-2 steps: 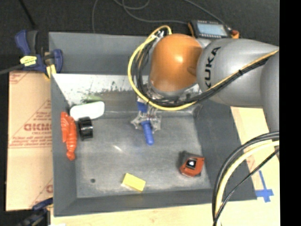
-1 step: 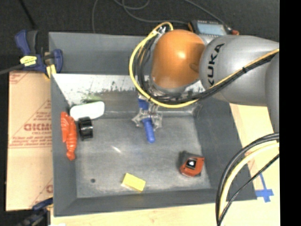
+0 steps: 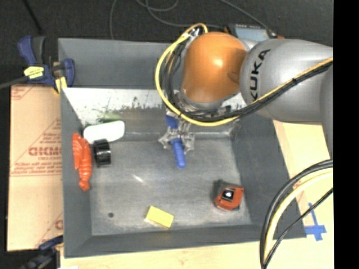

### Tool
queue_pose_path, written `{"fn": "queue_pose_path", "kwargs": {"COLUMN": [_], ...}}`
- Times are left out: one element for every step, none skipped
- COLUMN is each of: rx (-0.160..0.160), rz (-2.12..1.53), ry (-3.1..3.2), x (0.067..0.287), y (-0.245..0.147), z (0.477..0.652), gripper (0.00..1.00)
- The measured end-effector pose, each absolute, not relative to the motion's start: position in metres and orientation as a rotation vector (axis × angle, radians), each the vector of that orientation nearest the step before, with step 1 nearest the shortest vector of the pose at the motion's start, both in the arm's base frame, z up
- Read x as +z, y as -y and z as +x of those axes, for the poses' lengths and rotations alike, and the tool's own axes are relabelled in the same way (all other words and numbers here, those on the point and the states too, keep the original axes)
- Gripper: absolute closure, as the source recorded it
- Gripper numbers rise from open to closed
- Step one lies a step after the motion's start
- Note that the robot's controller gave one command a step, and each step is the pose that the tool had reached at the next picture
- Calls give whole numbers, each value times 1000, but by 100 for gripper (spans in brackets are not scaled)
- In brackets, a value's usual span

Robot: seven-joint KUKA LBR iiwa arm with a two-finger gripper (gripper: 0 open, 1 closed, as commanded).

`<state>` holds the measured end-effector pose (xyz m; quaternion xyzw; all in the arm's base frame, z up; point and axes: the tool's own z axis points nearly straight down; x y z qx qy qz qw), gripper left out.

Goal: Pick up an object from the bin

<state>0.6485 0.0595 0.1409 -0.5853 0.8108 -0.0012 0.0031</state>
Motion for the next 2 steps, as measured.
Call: {"fn": "queue_pose_path", "kwargs": {"rx": [-2,-2], "rz": [-1835,-1834], "ry": [-2545,-2546], "x": [149,159], "y": [-59,-59], "z": [648,648], "gripper": [100,100]}}
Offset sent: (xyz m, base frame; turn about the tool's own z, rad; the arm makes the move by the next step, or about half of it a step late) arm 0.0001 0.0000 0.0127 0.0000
